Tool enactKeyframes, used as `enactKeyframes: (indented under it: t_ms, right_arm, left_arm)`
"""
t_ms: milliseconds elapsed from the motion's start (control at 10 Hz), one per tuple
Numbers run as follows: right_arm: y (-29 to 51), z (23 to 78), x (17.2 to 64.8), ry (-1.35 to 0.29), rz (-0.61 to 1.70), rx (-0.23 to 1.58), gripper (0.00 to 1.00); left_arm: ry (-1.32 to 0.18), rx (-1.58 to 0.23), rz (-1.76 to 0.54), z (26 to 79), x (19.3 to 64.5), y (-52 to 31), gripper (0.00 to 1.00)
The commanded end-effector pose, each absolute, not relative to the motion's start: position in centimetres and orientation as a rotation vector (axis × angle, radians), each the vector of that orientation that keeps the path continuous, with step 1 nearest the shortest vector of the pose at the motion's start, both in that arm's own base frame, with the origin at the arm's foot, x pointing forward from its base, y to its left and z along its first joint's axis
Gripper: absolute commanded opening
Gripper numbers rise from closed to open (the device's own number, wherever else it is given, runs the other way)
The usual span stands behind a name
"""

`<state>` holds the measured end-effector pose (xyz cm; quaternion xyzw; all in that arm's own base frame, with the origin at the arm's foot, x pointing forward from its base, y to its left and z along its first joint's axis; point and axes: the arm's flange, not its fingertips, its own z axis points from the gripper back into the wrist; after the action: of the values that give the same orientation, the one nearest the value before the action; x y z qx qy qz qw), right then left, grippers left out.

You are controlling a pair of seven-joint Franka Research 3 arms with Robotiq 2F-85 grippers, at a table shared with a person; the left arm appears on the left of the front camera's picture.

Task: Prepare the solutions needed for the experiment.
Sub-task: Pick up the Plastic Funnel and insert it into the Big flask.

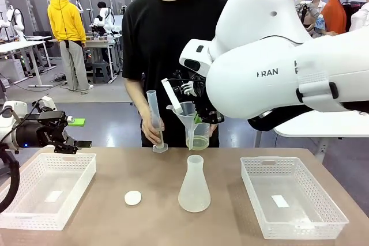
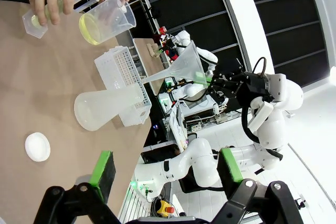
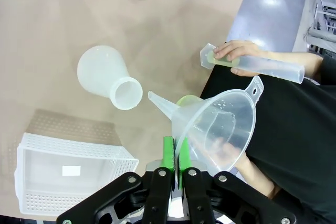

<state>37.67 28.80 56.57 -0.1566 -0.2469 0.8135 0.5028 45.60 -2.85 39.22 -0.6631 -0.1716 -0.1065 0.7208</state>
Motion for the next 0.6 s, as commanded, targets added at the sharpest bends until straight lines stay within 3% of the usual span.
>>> enactKeyframes:
  t_ms: [0, 500]
  right_arm:
    - [27.73, 56.44, 36.27, -0.607, 1.972, -0.376, 0.04]
    - [27.35, 55.68, 36.34, -0.597, 1.957, -0.352, 0.04]
  left_arm:
    - [-0.397, -1.464, -0.248, 39.27, 45.63, -2.77, 1.00]
    - [-0.397, -1.464, -0.248, 39.27, 45.63, -2.77, 1.00]
